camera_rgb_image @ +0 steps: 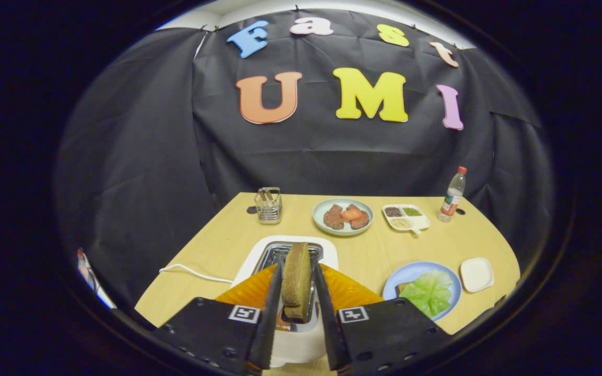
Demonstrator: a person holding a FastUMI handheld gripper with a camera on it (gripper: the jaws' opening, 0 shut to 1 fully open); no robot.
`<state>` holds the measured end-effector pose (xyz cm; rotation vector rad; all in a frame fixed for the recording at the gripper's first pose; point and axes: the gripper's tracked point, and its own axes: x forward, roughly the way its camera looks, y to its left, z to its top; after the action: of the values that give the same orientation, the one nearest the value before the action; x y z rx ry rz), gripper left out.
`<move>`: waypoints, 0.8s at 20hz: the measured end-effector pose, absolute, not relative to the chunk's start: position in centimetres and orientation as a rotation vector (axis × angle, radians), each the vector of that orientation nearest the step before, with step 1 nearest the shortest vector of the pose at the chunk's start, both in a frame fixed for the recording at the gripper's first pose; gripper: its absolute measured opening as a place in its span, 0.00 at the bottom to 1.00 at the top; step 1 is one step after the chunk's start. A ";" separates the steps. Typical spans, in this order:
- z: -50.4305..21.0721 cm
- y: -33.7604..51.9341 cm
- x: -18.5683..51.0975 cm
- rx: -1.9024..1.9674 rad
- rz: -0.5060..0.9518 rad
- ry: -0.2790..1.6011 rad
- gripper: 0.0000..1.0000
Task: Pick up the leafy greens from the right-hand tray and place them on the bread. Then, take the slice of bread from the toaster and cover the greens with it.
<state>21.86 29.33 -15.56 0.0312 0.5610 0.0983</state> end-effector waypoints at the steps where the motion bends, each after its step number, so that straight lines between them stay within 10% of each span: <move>1: -15.6 29.1 22.0 0.027 0.092 0.559 0.39; 6: -15.9 29.9 22.4 0.029 0.125 0.548 0.39; 8: -15.9 29.5 22.3 0.014 0.112 0.538 0.07; 16: -9.2 29.8 20.9 0.033 0.156 0.392 0.06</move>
<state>20.89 29.84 -9.23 0.0327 0.3917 0.1565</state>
